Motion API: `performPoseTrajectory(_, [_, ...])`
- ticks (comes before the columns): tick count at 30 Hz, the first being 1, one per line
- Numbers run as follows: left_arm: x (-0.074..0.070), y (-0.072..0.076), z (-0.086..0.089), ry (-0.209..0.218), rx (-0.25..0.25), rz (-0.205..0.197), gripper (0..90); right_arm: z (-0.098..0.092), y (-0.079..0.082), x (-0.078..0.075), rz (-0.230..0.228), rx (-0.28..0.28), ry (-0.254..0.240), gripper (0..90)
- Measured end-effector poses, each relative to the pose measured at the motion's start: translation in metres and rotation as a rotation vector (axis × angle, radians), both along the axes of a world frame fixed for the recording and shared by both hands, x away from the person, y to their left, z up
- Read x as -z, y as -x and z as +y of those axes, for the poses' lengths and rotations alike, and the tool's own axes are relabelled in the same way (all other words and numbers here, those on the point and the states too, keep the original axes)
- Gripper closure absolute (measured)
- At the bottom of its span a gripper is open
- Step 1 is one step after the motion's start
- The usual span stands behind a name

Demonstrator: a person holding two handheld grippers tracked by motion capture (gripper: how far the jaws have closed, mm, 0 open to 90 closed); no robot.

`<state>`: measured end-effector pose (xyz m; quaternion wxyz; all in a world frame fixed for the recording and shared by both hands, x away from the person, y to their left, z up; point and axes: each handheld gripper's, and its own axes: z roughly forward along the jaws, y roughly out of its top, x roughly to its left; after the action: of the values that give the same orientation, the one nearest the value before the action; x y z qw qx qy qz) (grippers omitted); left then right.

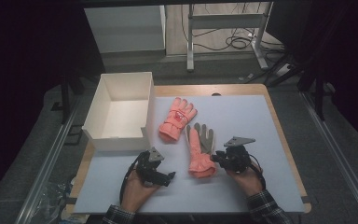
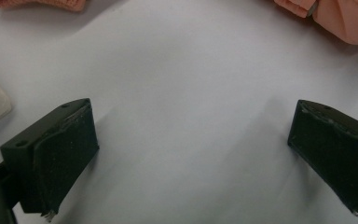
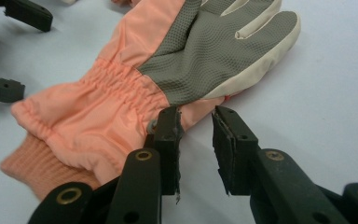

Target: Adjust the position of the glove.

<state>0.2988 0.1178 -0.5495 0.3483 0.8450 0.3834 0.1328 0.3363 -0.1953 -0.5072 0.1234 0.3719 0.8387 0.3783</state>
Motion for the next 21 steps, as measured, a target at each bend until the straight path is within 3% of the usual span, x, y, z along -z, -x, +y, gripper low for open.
performPoseTrajectory(7, [0.0, 0.0, 0.0, 0.0, 0.0, 0.0, 1.0, -0.007, -0.005, -0.006, 0.001, 0.015, -0.02, 69.4])
performPoseTrajectory(11, [0.0, 0.0, 0.0, -0.002, 0.001, -0.002, 1.0, -0.006, -0.018, -0.022, -0.02, -0.001, -0.022, 62.2])
performPoseTrajectory(16, [0.0, 0.0, 0.0, -0.001, 0.001, -0.002, 1.0, 0.008, -0.04, -0.039, -0.028, -0.04, -0.036, 55.6])
performPoseTrajectory(19, [0.0, 0.0, 0.0, -0.005, 0.004, -0.001, 1.0, 0.023, -0.057, -0.049, -0.012, -0.091, -0.039, 53.0])
performPoseTrajectory(21, [0.0, 0.0, 0.0, -0.004, 0.004, -0.001, 1.0, 0.033, -0.066, -0.053, -0.025, -0.117, -0.027, 52.9])
